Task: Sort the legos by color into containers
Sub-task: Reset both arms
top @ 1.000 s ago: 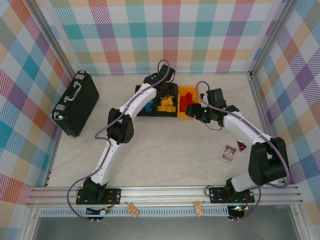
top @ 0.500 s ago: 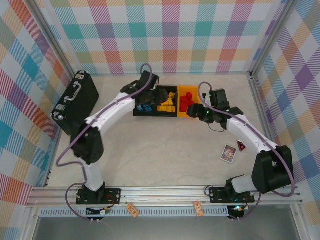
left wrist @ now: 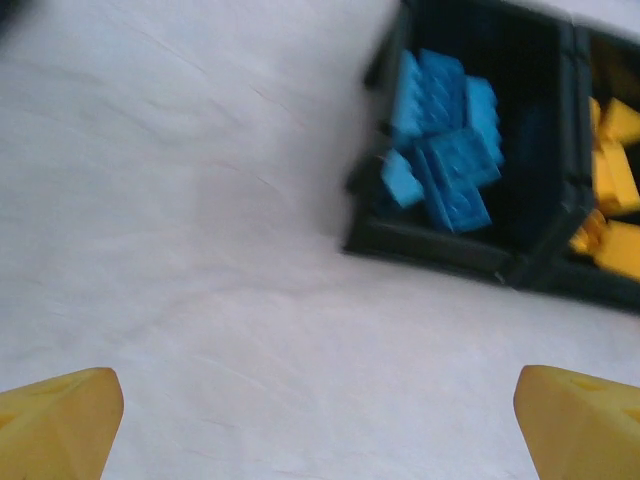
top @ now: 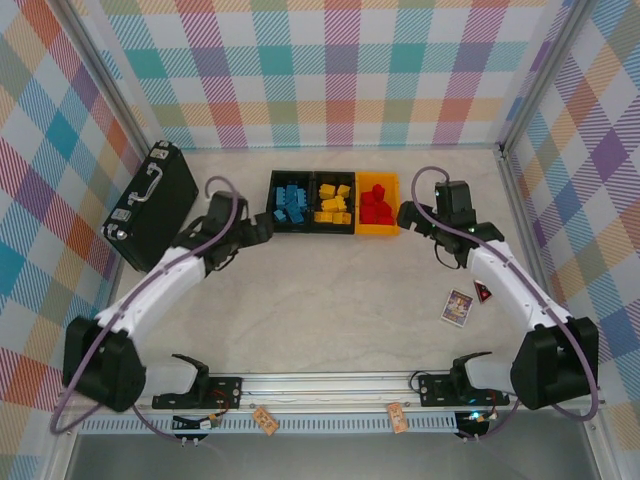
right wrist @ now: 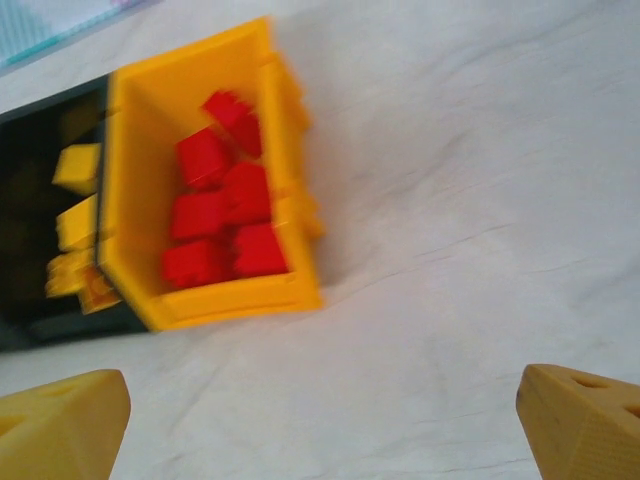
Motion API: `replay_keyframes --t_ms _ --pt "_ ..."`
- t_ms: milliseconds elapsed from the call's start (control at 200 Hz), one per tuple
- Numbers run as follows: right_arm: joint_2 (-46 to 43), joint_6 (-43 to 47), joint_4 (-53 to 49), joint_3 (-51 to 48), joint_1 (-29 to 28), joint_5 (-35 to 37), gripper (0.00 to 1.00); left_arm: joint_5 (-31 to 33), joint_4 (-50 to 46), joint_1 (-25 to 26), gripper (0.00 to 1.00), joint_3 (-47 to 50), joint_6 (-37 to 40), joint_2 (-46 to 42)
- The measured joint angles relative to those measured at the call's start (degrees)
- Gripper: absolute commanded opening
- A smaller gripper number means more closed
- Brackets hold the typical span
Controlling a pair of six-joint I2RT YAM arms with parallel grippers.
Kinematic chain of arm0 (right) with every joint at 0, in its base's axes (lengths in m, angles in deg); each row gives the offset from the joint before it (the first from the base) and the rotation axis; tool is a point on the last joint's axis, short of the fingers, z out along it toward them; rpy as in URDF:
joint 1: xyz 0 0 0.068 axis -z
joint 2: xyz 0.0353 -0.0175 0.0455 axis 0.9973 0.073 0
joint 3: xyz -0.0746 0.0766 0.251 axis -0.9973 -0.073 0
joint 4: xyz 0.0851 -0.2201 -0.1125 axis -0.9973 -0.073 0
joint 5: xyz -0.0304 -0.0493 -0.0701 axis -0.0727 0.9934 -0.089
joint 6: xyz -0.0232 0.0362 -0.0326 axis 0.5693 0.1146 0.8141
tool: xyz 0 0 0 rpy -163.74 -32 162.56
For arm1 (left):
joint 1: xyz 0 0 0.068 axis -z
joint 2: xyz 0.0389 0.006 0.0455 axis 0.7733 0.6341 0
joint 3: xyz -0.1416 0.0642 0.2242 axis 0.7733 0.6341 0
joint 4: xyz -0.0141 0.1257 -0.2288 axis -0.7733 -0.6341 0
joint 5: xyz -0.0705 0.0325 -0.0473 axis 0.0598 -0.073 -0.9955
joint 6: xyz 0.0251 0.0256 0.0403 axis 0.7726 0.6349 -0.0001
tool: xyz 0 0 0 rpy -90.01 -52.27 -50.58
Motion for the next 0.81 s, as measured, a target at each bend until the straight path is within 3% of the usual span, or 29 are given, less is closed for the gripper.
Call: replay_keyframes --t_ms 195,300,405,575,735,805 --pt "-1.07 5.35 13.14 -11.61 0.26 15.82 0.99 11.39 16.09 -8.96 1.0 17.44 7.28 -11.04" --pt "0.83 9.94 20.61 -16.52 0.72 21.97 0.99 13.53 23.19 -11.85 1.0 22.4 9.81 -8.26" --pt "5.31 14.08 30.08 -19.08 1.55 25.77 0.99 14.16 33.03 -12.61 1.0 24.17 11.34 -0.09" --pt "11.54 18.62 44.96 -25.22 3.54 25.05 0.99 13.9 47.89 -12.61 1.0 27.61 14.91 10.36" --pt "14.6 21.22 53.57 -27.43 6.54 17.66 0.99 8.41 64.72 -12.61 0.99 32.22 19.67 16.52" --pt "14.58 21.59 55.93 -27.5 7.96 13.4 0.99 5.75 65.96 -12.63 1.0 32.04 20.76 19.17"
